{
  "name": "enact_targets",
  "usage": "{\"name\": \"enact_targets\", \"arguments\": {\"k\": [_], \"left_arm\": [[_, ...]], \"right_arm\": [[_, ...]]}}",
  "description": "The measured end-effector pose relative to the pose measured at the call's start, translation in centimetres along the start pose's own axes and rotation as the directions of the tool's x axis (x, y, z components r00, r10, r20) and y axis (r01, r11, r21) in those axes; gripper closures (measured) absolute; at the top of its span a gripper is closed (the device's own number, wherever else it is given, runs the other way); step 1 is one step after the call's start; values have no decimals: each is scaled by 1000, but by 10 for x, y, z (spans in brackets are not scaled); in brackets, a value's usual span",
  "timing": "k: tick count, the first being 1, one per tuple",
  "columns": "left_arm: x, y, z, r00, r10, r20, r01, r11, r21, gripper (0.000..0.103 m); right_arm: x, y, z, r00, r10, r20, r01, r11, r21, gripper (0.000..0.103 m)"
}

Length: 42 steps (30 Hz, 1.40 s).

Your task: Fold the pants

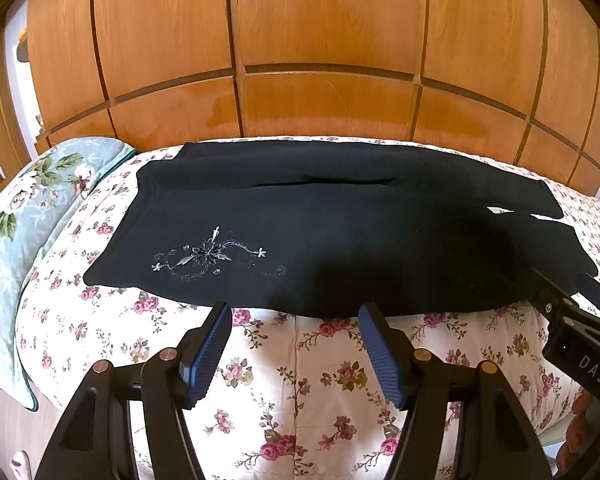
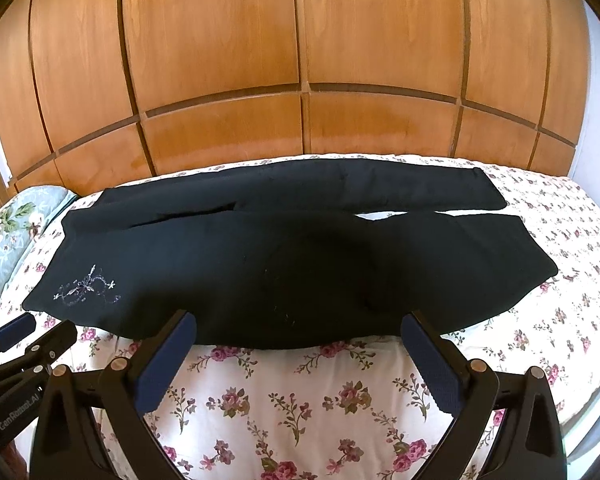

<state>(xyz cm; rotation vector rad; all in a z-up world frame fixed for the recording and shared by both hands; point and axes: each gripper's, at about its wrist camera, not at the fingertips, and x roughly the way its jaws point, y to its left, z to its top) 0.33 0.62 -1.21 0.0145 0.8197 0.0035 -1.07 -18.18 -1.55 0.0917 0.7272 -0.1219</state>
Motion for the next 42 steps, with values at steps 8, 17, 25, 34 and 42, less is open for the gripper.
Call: {"name": "enact_targets", "arguments": {"k": [8, 17, 25, 34, 42], "left_arm": [[1, 0, -1, 1000, 2, -6, -2, 1000, 1, 36], [4, -2, -1, 1000, 7, -12, -7, 1000, 2, 36], [8, -2, -2, 1000, 11, -23, -11, 1000, 4, 36], [17, 5, -2, 999, 1, -51, -2, 1000, -26, 36], [46, 46, -9, 976, -183, -117, 159, 969, -187, 36]], "right_arm": [[1, -1, -1, 1000, 1, -6, -1, 1000, 1, 0], [3, -1, -1, 1000, 3, -5, -3, 1000, 3, 0], [2, -1, -2, 1000, 7, 10, -7, 1000, 0, 0], [3, -6, 0, 1000, 14, 16, -14, 1000, 17, 0], [10, -41, 8, 998, 28, 56, -30, 999, 38, 0]]}}
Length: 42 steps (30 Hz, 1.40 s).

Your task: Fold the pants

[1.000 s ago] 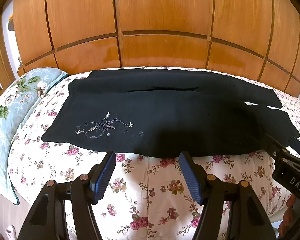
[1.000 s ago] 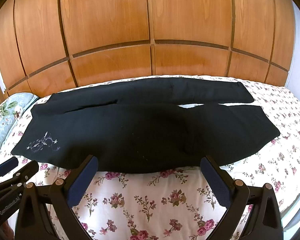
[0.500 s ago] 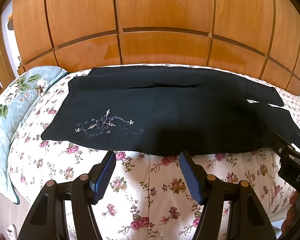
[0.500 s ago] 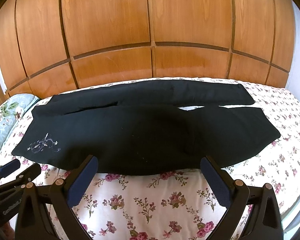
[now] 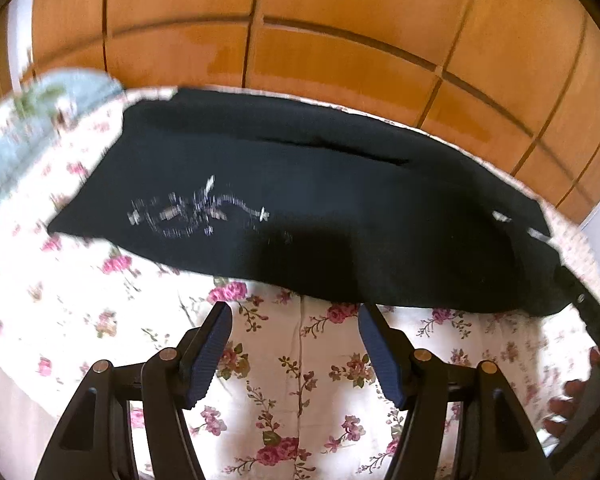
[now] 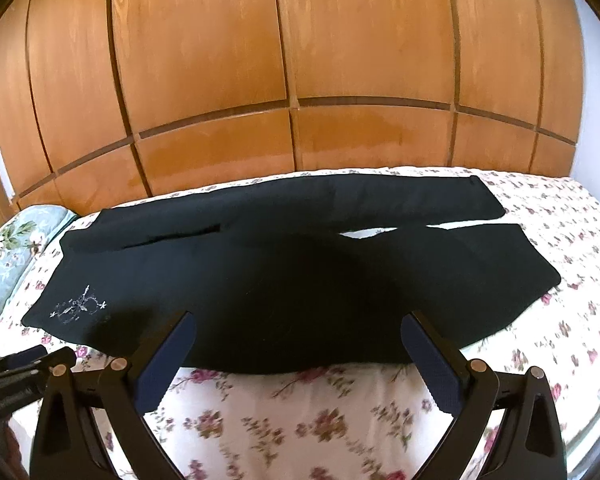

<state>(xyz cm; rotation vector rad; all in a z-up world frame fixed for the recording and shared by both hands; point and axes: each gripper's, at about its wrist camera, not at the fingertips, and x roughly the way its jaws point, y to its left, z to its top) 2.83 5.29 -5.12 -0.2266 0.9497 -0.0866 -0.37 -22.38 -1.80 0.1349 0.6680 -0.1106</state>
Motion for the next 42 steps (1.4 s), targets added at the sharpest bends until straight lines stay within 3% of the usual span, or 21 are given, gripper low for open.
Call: {"name": "enact_targets", "arguments": {"k": [2, 3, 7, 10, 13, 17, 21, 23, 25, 31, 36, 39, 42], "left_arm": [[9, 21, 0, 997, -78, -29, 75, 994, -83, 36], [13, 30, 0, 996, -83, -45, 77, 990, -115, 36], [24, 65, 1, 998, -20, -58, 8, 979, -202, 38], [25, 92, 3, 999, -48, -15, 42, 957, -287, 38], [24, 118, 7, 997, -50, 53, 66, 933, -354, 38], [28, 147, 10, 990, -51, 130, 101, 904, -416, 38], [29, 166, 16, 979, -76, 191, 157, 875, -457, 38], [28, 176, 20, 973, -89, 213, 181, 866, -466, 38], [31, 181, 23, 970, -96, 222, 192, 862, -468, 38], [40, 193, 27, 961, -111, 253, 220, 861, -459, 38], [46, 197, 32, 957, -133, 257, 248, 835, -491, 37], [49, 198, 35, 957, -125, 262, 246, 831, -500, 37], [53, 194, 41, 964, -94, 249, 206, 853, -479, 37]], "right_arm": [[3, -15, 0, 1000, -15, -12, 15, 999, 51, 0], [6, -24, -1, 999, -13, -38, 16, 997, 81, 0], [20, -54, -8, 991, -42, -126, 60, 988, 141, 0], [24, -85, -16, 991, 18, -132, 14, 970, 243, 0], [26, -120, -20, 989, 121, -82, -78, 913, 401, 0], [35, -170, -28, 984, 177, -24, -125, 779, 614, 3], [52, -211, -40, 978, 205, 23, -156, 657, 738, 25], [58, -223, -42, 976, 210, 50, -173, 622, 764, 33], [62, -227, -40, 977, 207, 57, -176, 619, 766, 38], [78, -228, -30, 981, 187, 58, -170, 660, 732, 48], [82, -232, -31, 979, 190, 78, -191, 702, 686, 56], [89, -239, -35, 976, 199, 88, -202, 675, 709, 75], [100, -248, -37, 970, 225, 94, -219, 631, 745, 90]]}}
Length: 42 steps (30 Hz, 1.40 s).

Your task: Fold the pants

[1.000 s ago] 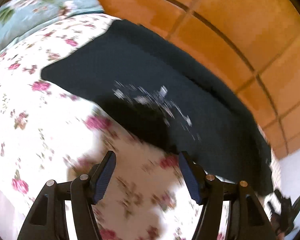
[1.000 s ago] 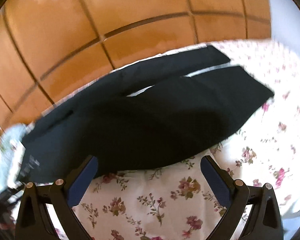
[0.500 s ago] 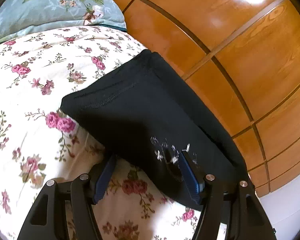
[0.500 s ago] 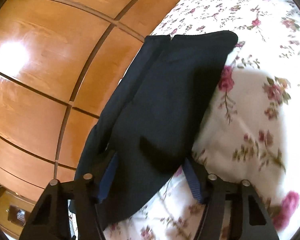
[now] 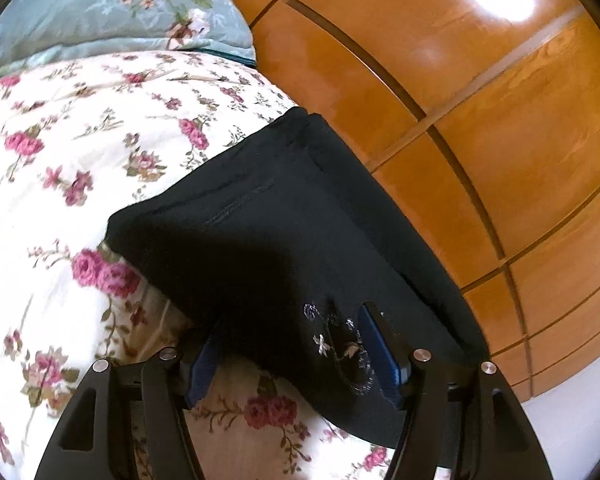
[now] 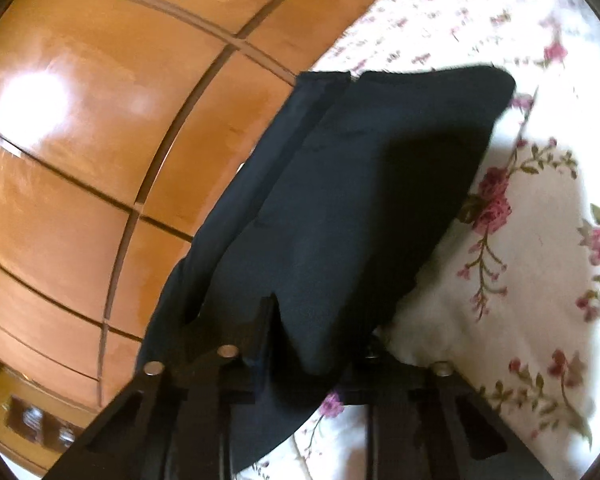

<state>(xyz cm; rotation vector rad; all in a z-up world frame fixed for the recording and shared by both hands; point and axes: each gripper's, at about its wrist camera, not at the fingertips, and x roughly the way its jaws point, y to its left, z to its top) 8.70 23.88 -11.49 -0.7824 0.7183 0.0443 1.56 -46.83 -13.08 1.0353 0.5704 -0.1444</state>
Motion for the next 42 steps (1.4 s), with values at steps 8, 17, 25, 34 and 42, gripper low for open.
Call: {"name": "enact_targets", "arguments": {"k": [8, 17, 25, 34, 42], "left_arm": [[16, -6, 15, 991, 81, -102, -78, 996, 38, 92], [-31, -9, 12, 998, 12, -60, -8, 997, 71, 96], [-76, 10, -3, 999, -16, -44, 18, 999, 38, 97], [-70, 24, -34, 997, 54, -59, -50, 996, 74, 90], [-72, 43, -36, 1000, 3, -26, -3, 1000, -3, 68]], "right_arm": [[-3, 14, 3, 998, -55, 3, 55, 996, -71, 93], [-38, 47, 3, 995, -71, 69, 84, 977, -195, 95], [-77, 49, -8, 994, -84, 73, 98, 969, -228, 95], [-75, 9, -23, 988, -151, 3, 150, 972, -179, 94], [-62, 1, -1, 978, -204, -32, 197, 970, -144, 70]]}}
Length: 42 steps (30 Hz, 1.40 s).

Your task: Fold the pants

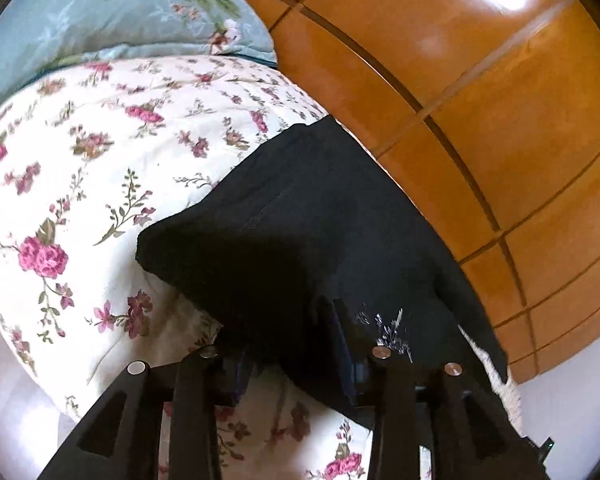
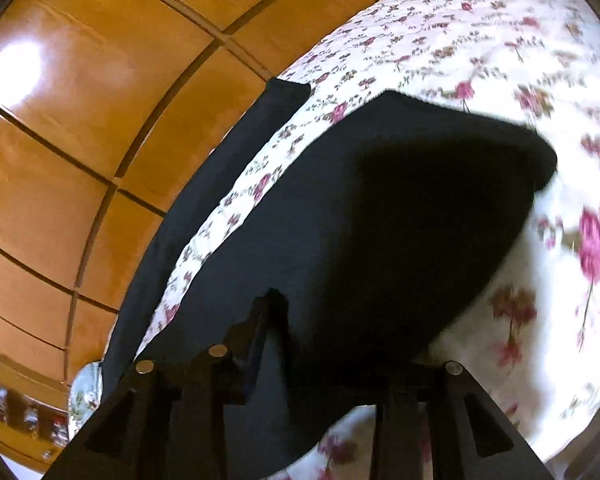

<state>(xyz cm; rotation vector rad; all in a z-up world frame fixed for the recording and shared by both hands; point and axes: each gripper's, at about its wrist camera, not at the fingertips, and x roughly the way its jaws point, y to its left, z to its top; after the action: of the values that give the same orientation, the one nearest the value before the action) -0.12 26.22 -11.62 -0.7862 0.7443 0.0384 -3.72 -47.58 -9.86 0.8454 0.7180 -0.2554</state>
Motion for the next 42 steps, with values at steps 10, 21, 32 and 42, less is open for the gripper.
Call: {"name": "enact_targets", "arguments": {"k": [10, 21, 32, 42], "left_arm": [[-2, -7, 0, 998, 58, -16, -56, 993, 108, 96], [-41, -2, -9, 999, 21, 33, -23, 998, 55, 97], [-47, 12, -18, 999, 27, 23, -28, 999, 37, 97], [-41, 19, -18, 997, 69, 23, -70, 996, 57, 81]], "right_arm": [[14, 36, 10, 953, -299, 38, 301, 936, -182, 91], [-4, 54, 17, 891, -436, 124, 448, 890, -90, 92], [-11, 33, 1, 854, -511, 98, 512, 859, 11, 92], [-27, 15, 21, 748, -656, 105, 644, 755, 128, 49]]}}
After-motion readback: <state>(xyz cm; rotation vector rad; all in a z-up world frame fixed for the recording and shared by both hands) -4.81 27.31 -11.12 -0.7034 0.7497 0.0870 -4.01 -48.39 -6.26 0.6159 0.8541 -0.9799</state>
